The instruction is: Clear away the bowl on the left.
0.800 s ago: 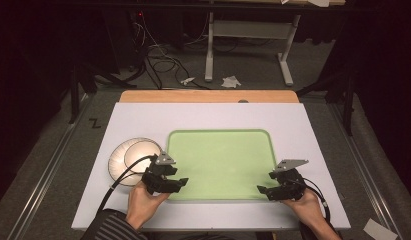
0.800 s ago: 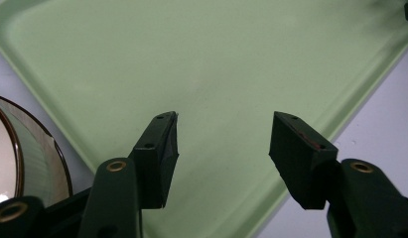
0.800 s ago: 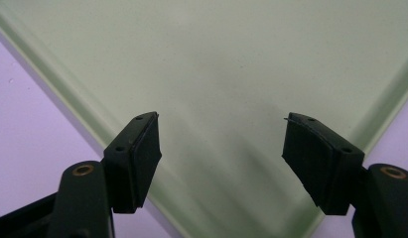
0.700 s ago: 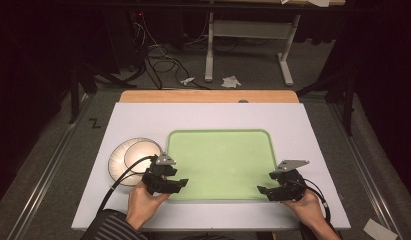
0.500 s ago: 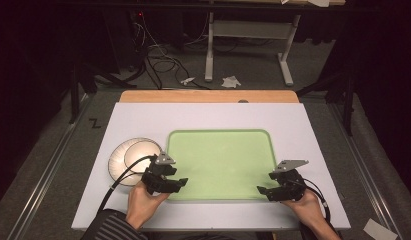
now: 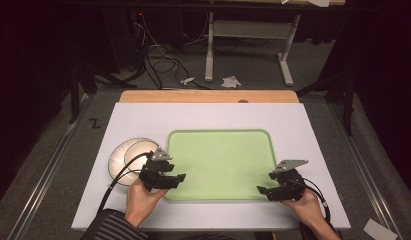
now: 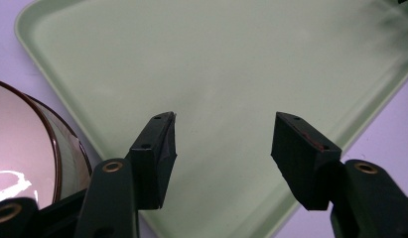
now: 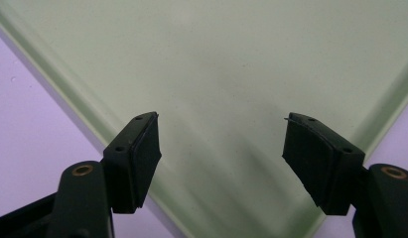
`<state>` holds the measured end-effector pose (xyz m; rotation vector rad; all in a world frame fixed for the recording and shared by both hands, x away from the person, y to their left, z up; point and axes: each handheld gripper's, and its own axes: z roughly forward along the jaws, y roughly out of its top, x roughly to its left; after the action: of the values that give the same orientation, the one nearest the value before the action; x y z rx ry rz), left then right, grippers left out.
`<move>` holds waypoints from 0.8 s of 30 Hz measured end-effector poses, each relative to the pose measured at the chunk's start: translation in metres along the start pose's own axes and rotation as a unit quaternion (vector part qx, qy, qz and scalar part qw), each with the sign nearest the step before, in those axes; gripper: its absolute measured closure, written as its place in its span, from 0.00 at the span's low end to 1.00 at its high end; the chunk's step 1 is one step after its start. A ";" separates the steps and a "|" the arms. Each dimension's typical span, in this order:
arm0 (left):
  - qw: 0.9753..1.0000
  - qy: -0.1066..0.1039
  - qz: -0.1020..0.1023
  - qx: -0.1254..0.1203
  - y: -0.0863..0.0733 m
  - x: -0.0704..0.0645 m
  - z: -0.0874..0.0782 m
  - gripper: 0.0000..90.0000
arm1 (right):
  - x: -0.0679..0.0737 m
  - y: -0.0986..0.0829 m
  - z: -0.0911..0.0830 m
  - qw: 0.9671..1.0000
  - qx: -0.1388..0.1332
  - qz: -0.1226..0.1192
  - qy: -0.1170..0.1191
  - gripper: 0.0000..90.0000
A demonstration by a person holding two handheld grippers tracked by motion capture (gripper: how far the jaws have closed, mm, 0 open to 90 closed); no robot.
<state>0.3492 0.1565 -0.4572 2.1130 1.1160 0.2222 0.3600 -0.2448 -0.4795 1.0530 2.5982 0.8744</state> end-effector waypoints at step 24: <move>0.998 0.013 -0.020 -0.055 0.003 0.014 -0.020 0.49 | 0.000 0.000 0.000 1.000 -0.003 0.008 0.001 0.37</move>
<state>0.3503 0.1770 -0.4432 1.9949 1.1351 0.2869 0.3597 -0.2446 -0.4790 1.0729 2.5918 0.8869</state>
